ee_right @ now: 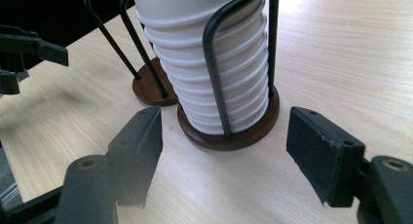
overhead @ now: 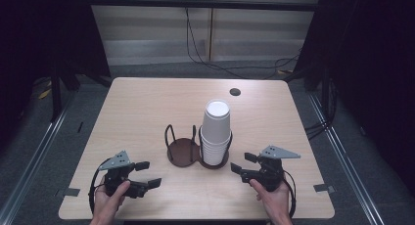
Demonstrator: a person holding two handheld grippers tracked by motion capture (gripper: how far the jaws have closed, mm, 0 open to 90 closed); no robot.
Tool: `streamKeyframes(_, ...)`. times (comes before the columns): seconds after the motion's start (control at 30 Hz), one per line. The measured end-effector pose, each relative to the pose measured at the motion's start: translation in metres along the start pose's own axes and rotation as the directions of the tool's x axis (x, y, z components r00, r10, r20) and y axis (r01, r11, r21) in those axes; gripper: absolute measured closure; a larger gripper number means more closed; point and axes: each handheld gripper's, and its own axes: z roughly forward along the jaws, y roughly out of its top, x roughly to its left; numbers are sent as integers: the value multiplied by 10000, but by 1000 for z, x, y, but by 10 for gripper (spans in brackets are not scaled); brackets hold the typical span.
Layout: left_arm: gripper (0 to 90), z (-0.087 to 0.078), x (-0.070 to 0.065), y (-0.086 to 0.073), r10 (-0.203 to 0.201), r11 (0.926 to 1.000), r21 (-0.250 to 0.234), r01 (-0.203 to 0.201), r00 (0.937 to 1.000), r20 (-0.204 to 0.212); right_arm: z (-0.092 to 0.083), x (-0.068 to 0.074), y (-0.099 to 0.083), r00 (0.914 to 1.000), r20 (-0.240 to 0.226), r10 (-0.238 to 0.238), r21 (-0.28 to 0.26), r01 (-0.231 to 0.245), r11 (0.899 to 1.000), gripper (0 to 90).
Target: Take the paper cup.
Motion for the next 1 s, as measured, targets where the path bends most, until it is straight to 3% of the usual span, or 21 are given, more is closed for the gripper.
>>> streamKeyframes(0.07, 165, 0, -1, -1, -18, 10000, -90, 18, 10000, 23, -2, 3, 1, 9999, -77, -64, -106, 64, 9999, 364)
streamKeyframes(0.2, 165, 1, -2, -1, 21, 9999, -100, -21, 10000, 81, -8, 11, 9, 9990, -433, -136, -293, 123, 9995, 303)
streamKeyframes(0.3, 169, -1, -5, -1, 118, 9991, -404, -112, 9998, 129, -11, 12, 15, 9949, -997, 173, -362, -210, 9991, 265)
streamKeyframes(0.6, 170, -6, -5, -2, 121, 9986, -509, -110, 9997, 212, -14, 10, 29, 9952, -938, -269, -177, 254, 9995, 256)
streamKeyframes(0.87, 170, -4, -8, -2, 224, 9994, -272, -216, 9992, 317, -17, 14, 52, 9868, -1589, -307, -383, 249, 9990, 212)
streamKeyframes(1.0, 170, -6, -5, -4, -47, 9992, -403, 58, 9996, 290, -12, 20, 70, 9814, -1804, -658, -352, 605, 9975, 239)
